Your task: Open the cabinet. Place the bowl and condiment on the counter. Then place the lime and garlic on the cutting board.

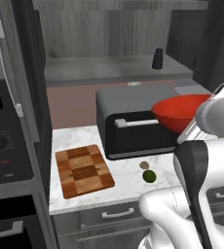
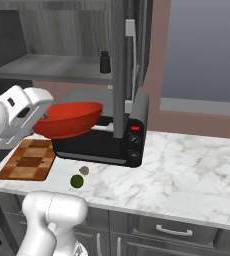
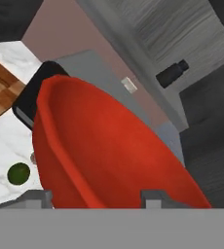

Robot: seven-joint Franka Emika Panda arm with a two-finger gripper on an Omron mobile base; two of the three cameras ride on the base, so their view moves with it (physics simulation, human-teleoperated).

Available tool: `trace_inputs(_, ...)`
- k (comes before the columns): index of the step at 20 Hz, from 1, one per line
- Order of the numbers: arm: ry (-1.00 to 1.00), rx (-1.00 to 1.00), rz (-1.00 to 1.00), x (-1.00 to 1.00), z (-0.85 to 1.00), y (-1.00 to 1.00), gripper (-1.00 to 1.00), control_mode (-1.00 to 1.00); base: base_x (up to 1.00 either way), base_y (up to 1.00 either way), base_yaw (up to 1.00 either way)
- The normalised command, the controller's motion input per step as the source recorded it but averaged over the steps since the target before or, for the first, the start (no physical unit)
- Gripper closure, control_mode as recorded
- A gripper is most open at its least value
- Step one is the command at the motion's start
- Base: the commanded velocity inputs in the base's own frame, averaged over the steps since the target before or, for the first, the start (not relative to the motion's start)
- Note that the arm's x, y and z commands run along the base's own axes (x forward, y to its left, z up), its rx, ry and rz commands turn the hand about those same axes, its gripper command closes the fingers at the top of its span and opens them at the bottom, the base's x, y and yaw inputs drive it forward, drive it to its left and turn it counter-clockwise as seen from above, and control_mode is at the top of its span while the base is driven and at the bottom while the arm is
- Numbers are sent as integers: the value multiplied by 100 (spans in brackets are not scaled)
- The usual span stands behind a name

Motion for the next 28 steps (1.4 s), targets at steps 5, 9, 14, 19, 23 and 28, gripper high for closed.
trace_inputs(5, 7, -5, 0, -9, -38, -18, 100, -100, 0, 0, 0)
trace_inputs(9, 7, -4, 0, -8, -40, -23, 100, -100, 0, 0, 0)
trace_inputs(14, 7, 0, 0, -6, -42, -28, 100, -100, 0, 0, 0)
trace_inputs(19, 8, -1, 0, -9, -48, -25, 100, -100, 0, 0, 0)
trace_inputs(23, 6, -2, 0, -14, -49, -23, 100, -100, 0, 0, 0)
trace_inputs(28, 1, -2, 0, -17, -46, -23, 100, -100, 0, 0, 0)
